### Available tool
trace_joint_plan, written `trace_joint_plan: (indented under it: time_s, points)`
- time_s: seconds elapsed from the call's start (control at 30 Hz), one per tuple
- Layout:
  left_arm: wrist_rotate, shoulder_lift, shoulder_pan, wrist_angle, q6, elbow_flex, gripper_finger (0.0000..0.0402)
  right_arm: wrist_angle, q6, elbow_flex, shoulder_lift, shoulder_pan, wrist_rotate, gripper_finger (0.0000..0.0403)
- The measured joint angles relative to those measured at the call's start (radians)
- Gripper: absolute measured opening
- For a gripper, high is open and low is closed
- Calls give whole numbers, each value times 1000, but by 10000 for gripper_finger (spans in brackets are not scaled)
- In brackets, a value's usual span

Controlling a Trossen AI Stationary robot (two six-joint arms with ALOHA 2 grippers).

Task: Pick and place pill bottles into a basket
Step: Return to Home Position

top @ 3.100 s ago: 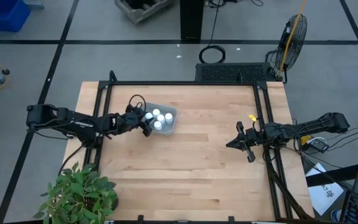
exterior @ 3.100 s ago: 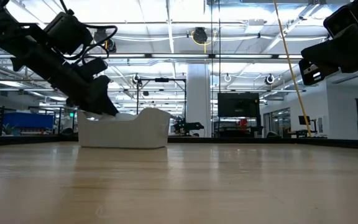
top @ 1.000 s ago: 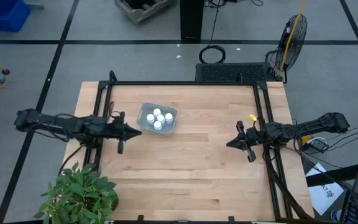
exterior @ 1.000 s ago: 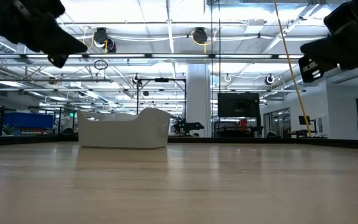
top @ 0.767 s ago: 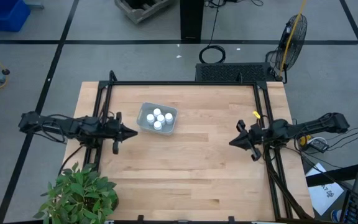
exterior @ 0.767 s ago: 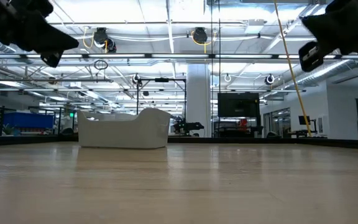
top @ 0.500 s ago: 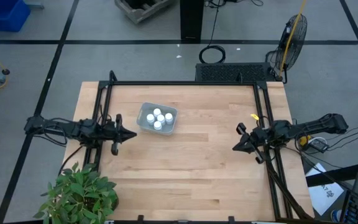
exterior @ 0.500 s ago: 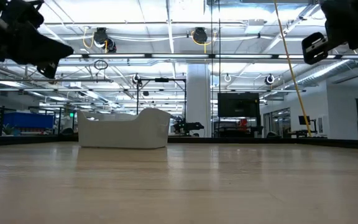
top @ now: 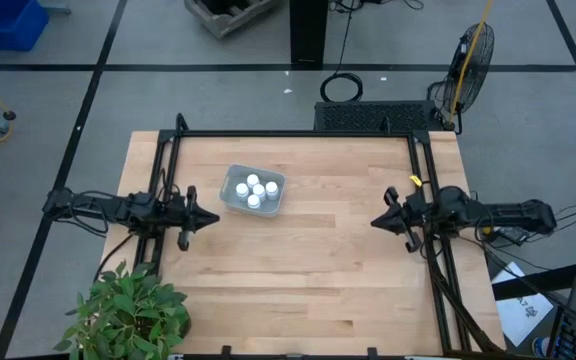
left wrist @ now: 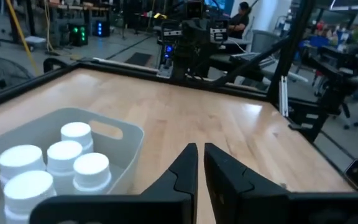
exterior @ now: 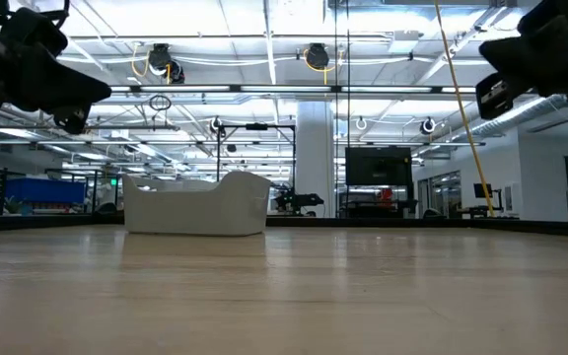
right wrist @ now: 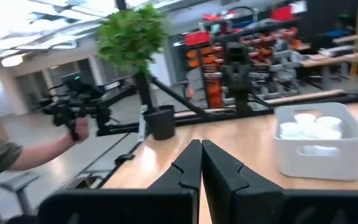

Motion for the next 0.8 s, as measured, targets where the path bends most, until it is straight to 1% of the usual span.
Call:
trace_joint_plan:
  time_s: [0.1,0.23,0.8]
  points:
    - [-13,0,0,0,-6,0,33,-17,11,0,-11,-24,0,4]
    - [-35,0,0,2,1,0,33,-18,-10,0,-5,-25,0,4]
    - [-35,0,0,1,2,0,33,-21,-11,0,-5,-25,0,4]
